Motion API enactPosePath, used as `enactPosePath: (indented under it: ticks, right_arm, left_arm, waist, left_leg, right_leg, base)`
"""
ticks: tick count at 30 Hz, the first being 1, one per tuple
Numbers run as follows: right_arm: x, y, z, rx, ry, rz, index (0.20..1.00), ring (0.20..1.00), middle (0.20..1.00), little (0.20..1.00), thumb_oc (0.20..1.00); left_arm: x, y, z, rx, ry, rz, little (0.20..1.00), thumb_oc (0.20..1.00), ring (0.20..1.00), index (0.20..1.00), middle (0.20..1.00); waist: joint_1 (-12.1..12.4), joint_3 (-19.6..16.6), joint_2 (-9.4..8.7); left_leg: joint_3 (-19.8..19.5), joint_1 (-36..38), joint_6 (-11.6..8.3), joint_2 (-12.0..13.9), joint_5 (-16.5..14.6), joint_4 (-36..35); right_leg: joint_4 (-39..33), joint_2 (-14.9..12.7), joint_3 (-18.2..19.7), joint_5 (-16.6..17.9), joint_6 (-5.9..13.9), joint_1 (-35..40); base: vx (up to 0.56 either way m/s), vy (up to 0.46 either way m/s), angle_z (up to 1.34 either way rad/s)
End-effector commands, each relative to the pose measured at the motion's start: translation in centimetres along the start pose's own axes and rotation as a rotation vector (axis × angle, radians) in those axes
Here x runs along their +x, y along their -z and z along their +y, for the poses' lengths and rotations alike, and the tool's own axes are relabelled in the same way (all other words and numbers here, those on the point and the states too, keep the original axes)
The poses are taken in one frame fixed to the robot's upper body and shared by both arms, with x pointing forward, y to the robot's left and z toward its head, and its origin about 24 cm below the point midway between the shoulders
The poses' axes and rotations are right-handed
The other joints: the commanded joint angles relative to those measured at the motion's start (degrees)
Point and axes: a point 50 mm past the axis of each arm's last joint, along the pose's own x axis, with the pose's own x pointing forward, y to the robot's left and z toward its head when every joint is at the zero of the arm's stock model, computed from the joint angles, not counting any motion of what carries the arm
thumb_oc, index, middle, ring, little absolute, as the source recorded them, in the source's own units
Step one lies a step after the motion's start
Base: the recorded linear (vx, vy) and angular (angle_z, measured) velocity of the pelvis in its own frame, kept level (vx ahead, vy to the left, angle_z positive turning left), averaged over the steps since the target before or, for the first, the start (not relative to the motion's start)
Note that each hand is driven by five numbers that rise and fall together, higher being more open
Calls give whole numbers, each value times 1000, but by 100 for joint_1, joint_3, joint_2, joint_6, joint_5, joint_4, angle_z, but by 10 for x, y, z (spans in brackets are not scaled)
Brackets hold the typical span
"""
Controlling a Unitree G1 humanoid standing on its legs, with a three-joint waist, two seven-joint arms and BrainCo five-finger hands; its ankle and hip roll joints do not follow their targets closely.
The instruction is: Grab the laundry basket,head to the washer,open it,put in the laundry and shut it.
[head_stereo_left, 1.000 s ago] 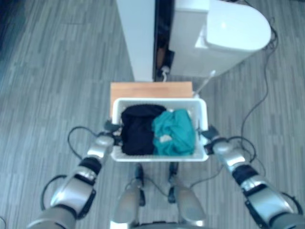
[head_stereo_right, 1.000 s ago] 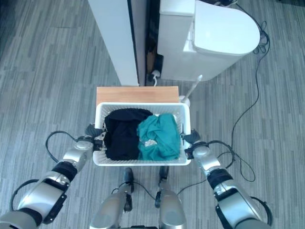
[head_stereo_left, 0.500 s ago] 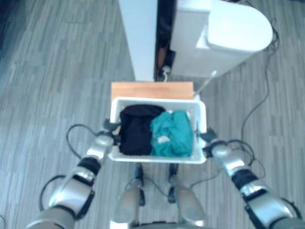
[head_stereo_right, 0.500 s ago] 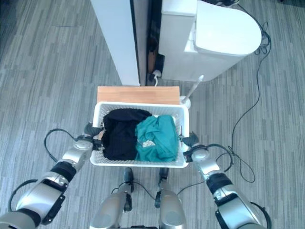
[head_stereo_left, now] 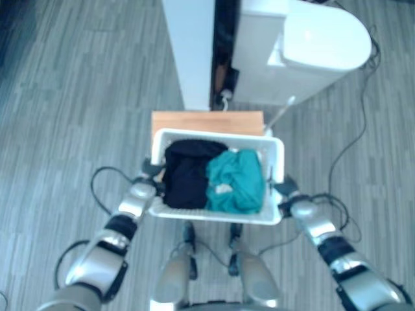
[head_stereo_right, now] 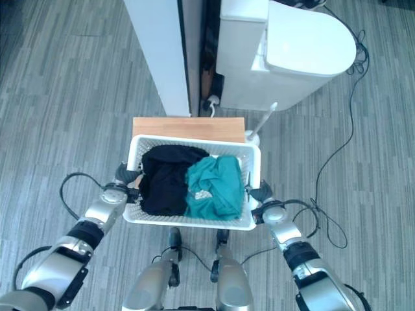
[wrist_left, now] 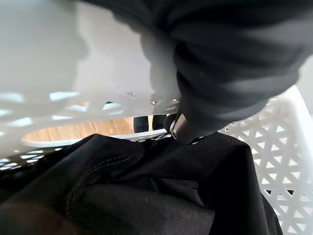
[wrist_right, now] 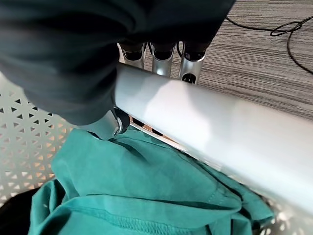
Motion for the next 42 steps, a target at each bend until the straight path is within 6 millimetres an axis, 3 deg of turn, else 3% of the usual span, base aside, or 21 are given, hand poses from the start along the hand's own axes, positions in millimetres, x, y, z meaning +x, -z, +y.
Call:
enactPosePath:
  ticks: [1, 17, 20, 21, 25, 31, 36, 37, 38, 39, 42]
  right_arm:
    - [0, -32, -3, 39, -7, -166, 200, 200, 200, 200, 200]
    - [-21, -8, -50, 29, 57, -130, 200, 200, 200, 200, 200]
    - [-30, 3, -68, 32, 76, -103, 200, 200, 200, 200, 200]
    - [-38, 15, -78, 30, 80, -67, 200, 200, 200, 200, 200]
    - [-46, 24, -90, 28, 93, -34, 200, 200, 200, 200, 200]
    - [-55, 38, -99, 36, 94, 13, 200, 200, 200, 200, 200]
    - [-53, 35, -96, 26, 74, 6, 200, 200, 200, 200, 200]
    - [-50, 31, -93, 27, 63, -3, 200, 200, 200, 200, 200]
    - [-50, 31, -94, 27, 63, -4, 200, 200, 200, 200, 200]
    - [-49, 30, -90, 32, 52, -6, 200, 200, 200, 200, 200]
    - [-49, 34, -87, 45, 44, 8, 200, 200, 200, 200, 200]
  left_arm:
    - [1, -54, -21, -47, 119, -222, 200, 200, 200, 200, 200]
    - [-9, -55, -5, 2, 163, -279, 200, 200, 200, 200, 200]
    - [-12, -54, -1, 23, 191, -288, 200, 200, 200, 200, 200]
    - [-15, -53, 1, 45, 209, -297, 200, 200, 200, 200, 200]
    - [-18, -52, 2, 72, 237, -296, 200, 200, 200, 200, 200]
    - [-19, -56, -2, 115, 279, -305, 200, 200, 200, 200, 200]
    - [-17, -67, -7, 144, 298, -332, 200, 200, 200, 200, 200]
    - [-17, -74, -10, 152, 308, -346, 200, 200, 200, 200, 200]
    - [-16, -74, -10, 152, 308, -347, 200, 200, 200, 200, 200]
    - [-16, -79, -14, 154, 319, -354, 200, 200, 200, 200, 200]
    - [-16, -87, -22, 174, 349, -368, 200, 200, 200, 200, 200]
  waist:
    - [66, -361, 103]
    - [25, -769, -29]
    - [10, -892, -47]
    - [6, -995, -59]
    - [-10, -1067, -72]
    - [-76, -1239, -61]
    - [-70, -1191, -36]
    - [-29, -1156, 26]
    - [-30, -1148, 16]
    - [17, -1158, 46]
    - [112, -1288, 42]
  left_leg:
    - [0, -413, -90, 244, 17, 240]
    - [-66, 74, -35, 213, -198, 214]
    - [-64, 250, 11, 177, -302, 252]
    - [-52, 371, 66, 137, -432, 358]
    - [-15, 484, 141, 79, -592, 505]
    - [128, 683, 286, -35, -735, 496]
    - [268, 718, 397, -67, -700, 424]
    - [384, 668, 442, -12, -669, 443]
    - [385, 664, 444, -21, -675, 452]
    - [497, 660, 472, -8, -631, 432]
    - [689, 617, 511, -9, -538, 350]
  right_leg:
    - [794, -192, -78, -766, 340, -174]
    - [855, -236, -157, -922, 445, 303]
    - [958, -285, -185, -972, 496, 458]
    - [1012, -334, -186, -1000, 536, 572]
    - [1093, -393, -175, -1014, 591, 676]
    - [1175, -494, -65, -864, 758, 647]
    - [1599, -582, 18, -695, 875, 361]
    - [1985, -638, -256, -834, 845, 348]
    - [2032, -654, -249, -861, 847, 326]
    - [2420, -709, -545, -1021, 828, 455]
    - [2985, -714, -888, -1218, 838, 656]
  base:
    - [0, 0, 0]
    - [63, 21, 1]
    - [97, 97, 0]
    - [109, 113, -2]
    - [64, 86, -3]
    - [13, 109, -14]
    - [-85, 81, -35]
    - [-95, 51, -37]
    - [-161, 93, -31]
    - [-96, 57, -29]
    - [-69, 34, -40]
